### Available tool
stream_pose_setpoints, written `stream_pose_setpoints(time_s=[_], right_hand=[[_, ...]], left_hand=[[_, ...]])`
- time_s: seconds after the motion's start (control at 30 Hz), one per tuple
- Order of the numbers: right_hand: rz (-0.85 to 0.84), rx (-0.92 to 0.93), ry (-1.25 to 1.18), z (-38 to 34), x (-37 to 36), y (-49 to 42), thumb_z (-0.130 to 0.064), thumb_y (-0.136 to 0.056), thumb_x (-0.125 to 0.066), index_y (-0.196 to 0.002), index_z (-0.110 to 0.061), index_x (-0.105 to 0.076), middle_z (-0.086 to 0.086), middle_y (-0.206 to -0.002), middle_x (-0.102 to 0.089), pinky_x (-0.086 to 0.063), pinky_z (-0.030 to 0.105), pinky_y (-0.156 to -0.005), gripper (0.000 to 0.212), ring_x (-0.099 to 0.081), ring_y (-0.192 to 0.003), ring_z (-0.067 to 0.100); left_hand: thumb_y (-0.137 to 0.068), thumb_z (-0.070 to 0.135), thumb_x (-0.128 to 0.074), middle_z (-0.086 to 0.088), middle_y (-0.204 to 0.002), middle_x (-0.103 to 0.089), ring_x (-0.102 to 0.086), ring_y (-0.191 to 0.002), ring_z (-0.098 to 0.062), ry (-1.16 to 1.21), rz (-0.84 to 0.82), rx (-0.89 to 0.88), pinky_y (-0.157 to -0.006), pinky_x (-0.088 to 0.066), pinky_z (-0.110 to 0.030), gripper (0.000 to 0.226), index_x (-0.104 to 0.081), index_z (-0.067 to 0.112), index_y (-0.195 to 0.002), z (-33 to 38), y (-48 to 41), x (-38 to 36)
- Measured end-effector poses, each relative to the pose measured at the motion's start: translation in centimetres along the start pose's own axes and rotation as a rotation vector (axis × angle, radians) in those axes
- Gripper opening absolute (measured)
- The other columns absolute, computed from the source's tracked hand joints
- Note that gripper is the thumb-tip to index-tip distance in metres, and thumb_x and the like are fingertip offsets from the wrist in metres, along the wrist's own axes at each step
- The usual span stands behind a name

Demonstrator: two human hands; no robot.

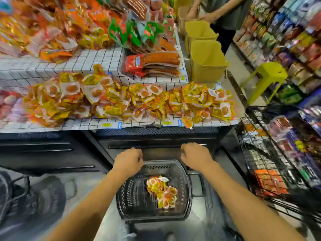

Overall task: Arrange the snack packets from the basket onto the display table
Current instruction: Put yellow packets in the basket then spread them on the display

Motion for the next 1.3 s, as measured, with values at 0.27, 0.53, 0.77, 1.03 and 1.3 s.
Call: stream_pose_setpoints(time_s=[0.27, 0.53, 0.77, 1.03, 1.3], right_hand=[[-0.243, -0.075, -0.071, 2.0, -12.6, 3.2, -0.031, -0.098, -0.047, -0.111, -0.015, -0.058, 0.016, -0.111, -0.066, -0.048, 0.039, -0.071, 0.023, -0.064, -0.101, 0.038], [-0.470, -0.223, -0.222, 2.6, -31.0, 0.5, -0.030, -0.095, -0.052, -0.114, -0.012, -0.061, 0.018, -0.110, -0.068, -0.054, 0.041, -0.080, 0.027, -0.065, -0.102, 0.039], [-0.574, -0.235, -0.293, 4.7, -48.3, -5.8, -0.032, -0.097, -0.052, -0.132, -0.012, -0.054, 0.020, -0.114, -0.066, -0.054, 0.043, -0.083, 0.041, -0.063, -0.104, 0.039], [-0.587, -0.252, -0.500, 7.3, -65.8, -14.7, -0.022, -0.083, -0.076, -0.124, -0.033, -0.063, -0.002, -0.118, -0.069, -0.052, 0.038, -0.096, 0.045, -0.066, -0.108, 0.022], [-0.507, -0.306, -0.204, 9.5, -77.1, -20.0, -0.035, -0.090, -0.068, -0.150, -0.022, -0.033, 0.013, -0.150, -0.028, -0.032, 0.039, -0.108, 0.071, -0.030, -0.138, 0.035]], left_hand=[[-0.095, 0.029, -0.043, -0.011, -0.094, -0.068, -0.065, -0.087, -0.035, 0.053, -0.216, 0.116, -0.071, -0.052, -0.039, 0.022, -0.060, 0.017, -0.090, -0.4, 3.4, -13.5], [-0.093, 0.024, -0.049, -0.011, -0.089, -0.068, -0.065, -0.083, -0.033, 0.178, -0.444, 0.144, -0.071, -0.057, -0.042, 0.017, -0.063, 0.016, -0.098, -5.2, 0.5, -31.6], [-0.085, 0.038, -0.044, -0.007, -0.118, -0.064, -0.062, -0.105, -0.032, 0.161, -0.582, 0.169, -0.088, -0.054, -0.041, 0.040, -0.060, 0.023, -0.118, -9.9, -5.1, -47.0], [-0.087, 0.037, -0.064, -0.012, -0.158, -0.023, -0.034, -0.140, -0.039, 0.074, -0.518, 0.100, -0.112, -0.037, -0.049, 0.081, -0.020, 0.026, -0.154, -14.6, -16.7, -63.1], [-0.075, 0.049, -0.078, -0.009, -0.162, 0.020, 0.015, -0.148, -0.038, 0.094, -0.375, 0.029, -0.114, -0.018, -0.066, 0.113, 0.004, 0.044, -0.153, -16.0, -25.0, -73.8]])
Point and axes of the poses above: each hand's wrist, its own y-axis away from the middle knuckle, its own x-axis out of the back of the hand, z = x × y, the point moved 8 cm from there along -y, towards the middle knuckle
